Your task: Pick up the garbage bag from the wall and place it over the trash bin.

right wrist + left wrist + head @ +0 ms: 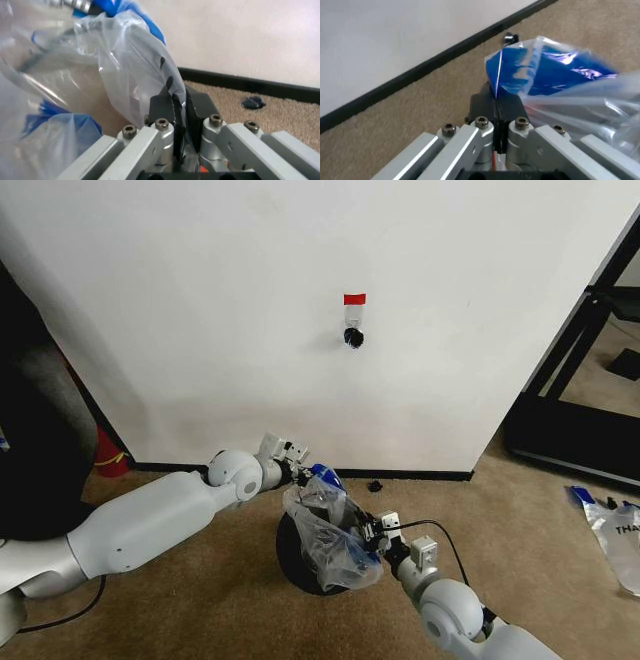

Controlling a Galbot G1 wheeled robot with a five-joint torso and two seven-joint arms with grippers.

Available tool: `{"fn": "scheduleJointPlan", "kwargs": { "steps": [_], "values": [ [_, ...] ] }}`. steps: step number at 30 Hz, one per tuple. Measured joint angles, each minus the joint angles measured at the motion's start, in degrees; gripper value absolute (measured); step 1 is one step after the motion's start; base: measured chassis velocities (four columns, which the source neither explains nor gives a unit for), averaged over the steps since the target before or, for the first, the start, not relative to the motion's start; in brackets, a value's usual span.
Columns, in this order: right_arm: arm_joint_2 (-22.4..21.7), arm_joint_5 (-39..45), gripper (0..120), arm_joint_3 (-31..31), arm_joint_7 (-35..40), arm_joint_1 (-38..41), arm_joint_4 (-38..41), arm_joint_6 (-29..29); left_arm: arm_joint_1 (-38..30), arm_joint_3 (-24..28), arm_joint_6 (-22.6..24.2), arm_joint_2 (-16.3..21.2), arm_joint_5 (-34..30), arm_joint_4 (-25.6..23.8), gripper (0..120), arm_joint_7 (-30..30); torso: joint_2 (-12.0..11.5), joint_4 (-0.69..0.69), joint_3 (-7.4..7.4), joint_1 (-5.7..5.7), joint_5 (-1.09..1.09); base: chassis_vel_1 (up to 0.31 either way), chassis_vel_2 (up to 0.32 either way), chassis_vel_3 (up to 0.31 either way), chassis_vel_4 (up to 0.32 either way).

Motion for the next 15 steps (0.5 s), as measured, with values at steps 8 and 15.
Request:
{"fn": "scheduleJointPlan", "kwargs": {
  "steps": [8, 15],
  "values": [
    [0.44, 2.73, 1, 2.11, -1.40, -2.14, 0.48, 3.25, 4.22, -3.81, -0.02, 1.84, 0.19, 0.52, 0, 1.13, 0.00, 0.00, 0.00, 0.00, -0.02, 0.000, 0.000, 0.000, 0.000],
    [1.42, 7.71, 1, 4.30, -1.89, -3.61, 1.95, 3.81, 6.89, -5.88, -0.13, 2.68, 0.28, 0.29, 0, 1.88, 0.00, 0.00, 0.00, 0.00, -0.01, 0.000, 0.000, 0.000, 0.000]
  ]
}}
